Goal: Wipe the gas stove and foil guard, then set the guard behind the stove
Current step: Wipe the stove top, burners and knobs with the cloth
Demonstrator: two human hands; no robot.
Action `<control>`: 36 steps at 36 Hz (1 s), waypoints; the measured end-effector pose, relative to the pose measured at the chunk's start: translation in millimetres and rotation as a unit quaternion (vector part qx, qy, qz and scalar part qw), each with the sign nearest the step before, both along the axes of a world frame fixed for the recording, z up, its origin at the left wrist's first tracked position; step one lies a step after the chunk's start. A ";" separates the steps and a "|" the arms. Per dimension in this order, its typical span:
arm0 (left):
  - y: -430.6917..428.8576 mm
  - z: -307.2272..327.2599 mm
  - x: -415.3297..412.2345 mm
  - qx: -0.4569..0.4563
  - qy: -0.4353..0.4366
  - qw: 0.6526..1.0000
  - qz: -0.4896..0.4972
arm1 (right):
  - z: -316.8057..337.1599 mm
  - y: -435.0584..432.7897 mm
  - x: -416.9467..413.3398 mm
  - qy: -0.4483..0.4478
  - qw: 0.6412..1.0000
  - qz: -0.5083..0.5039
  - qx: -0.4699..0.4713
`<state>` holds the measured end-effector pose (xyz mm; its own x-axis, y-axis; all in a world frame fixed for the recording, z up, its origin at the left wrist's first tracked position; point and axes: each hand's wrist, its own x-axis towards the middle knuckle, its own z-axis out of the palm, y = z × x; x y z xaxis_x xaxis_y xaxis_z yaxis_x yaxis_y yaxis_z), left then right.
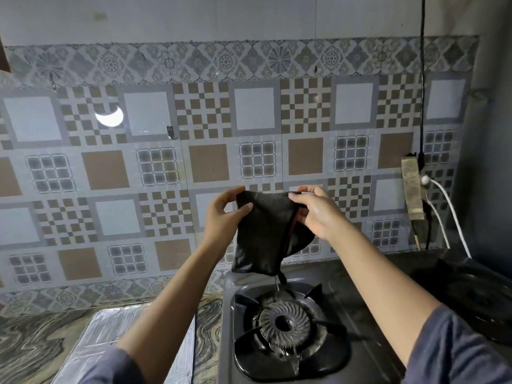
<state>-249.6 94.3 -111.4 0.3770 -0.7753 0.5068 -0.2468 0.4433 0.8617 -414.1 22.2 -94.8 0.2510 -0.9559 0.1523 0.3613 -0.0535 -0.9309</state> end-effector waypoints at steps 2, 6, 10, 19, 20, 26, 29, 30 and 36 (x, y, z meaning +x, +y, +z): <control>-2.4 -3.0 2.1 -0.006 0.010 1.000 0.010 | 2.8 -0.9 -0.2 0.001 1.000 0.015 -0.013; -7.1 -6.0 6.0 -0.020 0.008 0.999 0.046 | 3.9 -6.3 -2.2 0.041 0.996 0.071 -0.042; -11.4 -6.1 11.9 -0.016 -0.079 0.993 0.085 | 0.6 -16.3 -3.3 0.291 0.937 0.006 -0.193; -23.4 -5.8 33.2 -0.002 -0.277 0.948 0.159 | -8.1 -49.7 5.2 0.421 0.845 -0.053 -0.326; -26.0 -6.4 35.1 0.000 -0.279 0.947 0.158 | -9.2 -52.2 5.8 0.414 0.851 -0.039 -0.320; -36.0 -11.5 45.9 0.028 -0.210 0.974 0.078 | -18.9 -57.2 8.3 0.361 0.886 0.067 -0.284; -40.3 -16.0 51.9 0.068 -0.145 0.987 0.000 | -25.4 -68.4 12.1 0.354 0.887 0.094 -0.280; -42.5 -18.7 54.2 0.080 -0.139 0.987 -0.011 | -27.9 -73.2 14.1 0.357 0.886 0.100 -0.277; -64.0 -39.2 66.5 0.087 -0.146 0.985 0.014 | -41.9 -103.0 33.6 0.383 0.876 0.085 -0.282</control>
<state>-183.1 30.3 -150.6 0.2567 -0.8512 0.4577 -0.5055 0.2854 0.8142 -380.4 -80.8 -136.6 0.6167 -0.7223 0.3130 -0.3099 -0.5883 -0.7469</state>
